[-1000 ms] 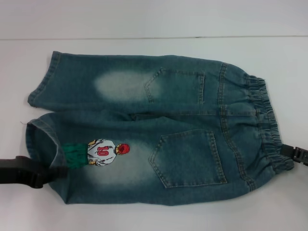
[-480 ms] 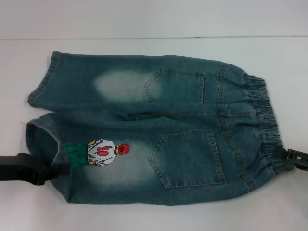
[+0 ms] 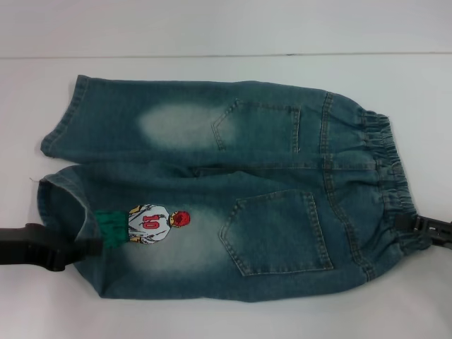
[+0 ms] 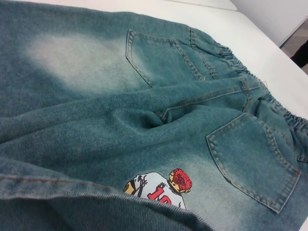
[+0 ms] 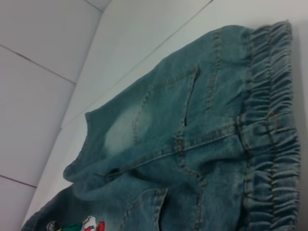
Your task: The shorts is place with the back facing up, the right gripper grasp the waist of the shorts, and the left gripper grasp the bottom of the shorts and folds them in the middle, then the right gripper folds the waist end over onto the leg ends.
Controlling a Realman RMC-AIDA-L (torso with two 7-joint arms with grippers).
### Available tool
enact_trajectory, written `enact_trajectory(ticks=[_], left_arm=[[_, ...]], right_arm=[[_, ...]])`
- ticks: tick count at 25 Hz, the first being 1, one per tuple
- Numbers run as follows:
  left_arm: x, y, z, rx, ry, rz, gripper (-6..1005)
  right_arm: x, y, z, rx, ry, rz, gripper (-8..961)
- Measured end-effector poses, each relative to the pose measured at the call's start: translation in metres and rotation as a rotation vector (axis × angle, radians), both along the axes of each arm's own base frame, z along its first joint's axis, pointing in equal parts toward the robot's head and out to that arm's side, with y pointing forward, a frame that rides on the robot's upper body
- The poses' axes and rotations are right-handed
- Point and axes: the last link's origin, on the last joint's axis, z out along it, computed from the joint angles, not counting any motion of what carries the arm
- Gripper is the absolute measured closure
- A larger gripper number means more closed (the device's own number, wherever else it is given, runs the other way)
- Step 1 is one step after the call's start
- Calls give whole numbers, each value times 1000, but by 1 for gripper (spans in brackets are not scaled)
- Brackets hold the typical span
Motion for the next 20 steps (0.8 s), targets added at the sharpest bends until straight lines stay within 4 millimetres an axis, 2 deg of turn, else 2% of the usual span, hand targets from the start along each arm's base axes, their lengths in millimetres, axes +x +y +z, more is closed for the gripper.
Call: enact_trajectory(ticks=[20], left_arm=[[1, 0, -1, -1, -10, -1, 984]], right_arm=[[-12, 11, -7, -56, -24, 71, 183]])
